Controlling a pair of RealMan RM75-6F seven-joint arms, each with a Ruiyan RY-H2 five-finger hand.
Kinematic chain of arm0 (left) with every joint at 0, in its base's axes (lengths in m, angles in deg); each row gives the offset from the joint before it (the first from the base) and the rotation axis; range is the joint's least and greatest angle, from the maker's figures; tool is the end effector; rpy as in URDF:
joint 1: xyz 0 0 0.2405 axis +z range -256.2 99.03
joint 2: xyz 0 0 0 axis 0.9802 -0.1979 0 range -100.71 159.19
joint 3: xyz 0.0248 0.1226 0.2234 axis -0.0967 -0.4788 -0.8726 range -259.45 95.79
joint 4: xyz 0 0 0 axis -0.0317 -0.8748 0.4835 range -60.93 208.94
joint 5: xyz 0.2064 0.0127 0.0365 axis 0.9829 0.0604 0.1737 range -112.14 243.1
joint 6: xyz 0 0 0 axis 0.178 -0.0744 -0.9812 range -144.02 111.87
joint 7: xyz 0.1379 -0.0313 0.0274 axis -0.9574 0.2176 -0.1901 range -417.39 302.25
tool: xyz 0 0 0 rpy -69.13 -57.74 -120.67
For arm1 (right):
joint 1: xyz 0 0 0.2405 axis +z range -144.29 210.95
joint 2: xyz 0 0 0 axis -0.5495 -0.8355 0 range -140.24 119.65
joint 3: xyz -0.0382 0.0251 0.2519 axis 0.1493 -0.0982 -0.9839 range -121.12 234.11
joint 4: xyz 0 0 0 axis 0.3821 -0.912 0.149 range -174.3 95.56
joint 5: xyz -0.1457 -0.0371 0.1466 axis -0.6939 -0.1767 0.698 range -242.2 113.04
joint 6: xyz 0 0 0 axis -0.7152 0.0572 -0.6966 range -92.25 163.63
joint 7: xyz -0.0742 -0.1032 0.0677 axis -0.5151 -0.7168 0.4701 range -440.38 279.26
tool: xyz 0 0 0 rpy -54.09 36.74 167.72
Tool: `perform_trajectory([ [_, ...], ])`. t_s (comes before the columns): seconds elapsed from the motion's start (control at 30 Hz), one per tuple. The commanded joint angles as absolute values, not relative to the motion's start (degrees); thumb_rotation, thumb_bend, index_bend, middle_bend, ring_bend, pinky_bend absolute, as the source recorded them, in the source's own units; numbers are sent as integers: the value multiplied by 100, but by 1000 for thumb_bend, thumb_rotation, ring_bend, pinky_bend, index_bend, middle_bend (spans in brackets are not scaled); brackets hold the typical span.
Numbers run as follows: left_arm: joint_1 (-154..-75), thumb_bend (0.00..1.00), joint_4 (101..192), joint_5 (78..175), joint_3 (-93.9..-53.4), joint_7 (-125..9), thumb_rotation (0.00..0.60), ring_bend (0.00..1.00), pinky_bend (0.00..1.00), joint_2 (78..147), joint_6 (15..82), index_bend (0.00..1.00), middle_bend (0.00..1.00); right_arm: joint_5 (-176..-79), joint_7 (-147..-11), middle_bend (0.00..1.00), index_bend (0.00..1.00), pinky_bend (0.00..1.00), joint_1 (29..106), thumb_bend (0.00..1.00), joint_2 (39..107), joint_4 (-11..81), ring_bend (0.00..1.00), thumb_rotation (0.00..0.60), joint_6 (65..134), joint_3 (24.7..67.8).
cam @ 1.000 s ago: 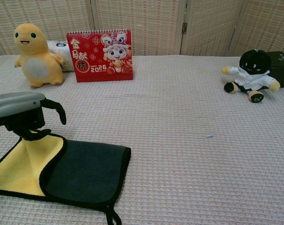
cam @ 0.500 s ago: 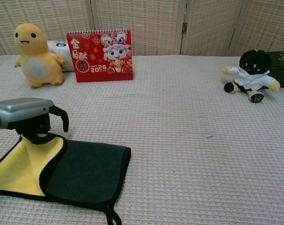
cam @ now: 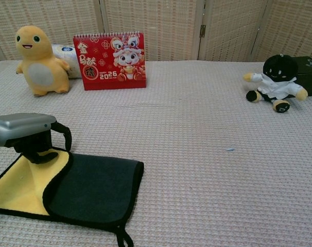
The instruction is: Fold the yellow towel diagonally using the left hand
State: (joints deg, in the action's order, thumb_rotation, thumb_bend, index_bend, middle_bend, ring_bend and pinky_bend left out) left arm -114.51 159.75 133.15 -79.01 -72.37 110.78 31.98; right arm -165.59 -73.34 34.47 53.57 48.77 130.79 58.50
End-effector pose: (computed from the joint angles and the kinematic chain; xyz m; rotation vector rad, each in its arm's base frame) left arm -0.2244 0.3031 -0.0064 -1.9731 -1.0620 -0.6708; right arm -0.2976 -0.1397 0.1621 1.5146 -0.8356 1.0943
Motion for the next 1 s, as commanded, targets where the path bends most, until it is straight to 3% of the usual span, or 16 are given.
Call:
perform_trajectory([
  [0.03, -11448, 536, 15963, 13335, -7920, -7235, 600, 1000, 1000, 11087, 3220, 448, 1000, -16551, -7328, 0, 0, 0, 3452, 326, 5356, 4875, 0, 600, 13071, 5846],
  [0.6, -11277, 536, 15844, 13796, -8034, -7053, 600, 1000, 1000, 11167, 3721, 644, 1000, -16560, -7322, 0, 0, 0, 3443, 325, 5350, 4870, 0, 600, 13080, 5858],
  [1.0, -10894, 536, 16046, 14372, -8213, -6823, 600, 1000, 1000, 10863, 4469, 660, 1000, -16575, -7344, 0, 0, 0, 3450, 325, 5361, 4866, 0, 600, 13050, 5875],
])
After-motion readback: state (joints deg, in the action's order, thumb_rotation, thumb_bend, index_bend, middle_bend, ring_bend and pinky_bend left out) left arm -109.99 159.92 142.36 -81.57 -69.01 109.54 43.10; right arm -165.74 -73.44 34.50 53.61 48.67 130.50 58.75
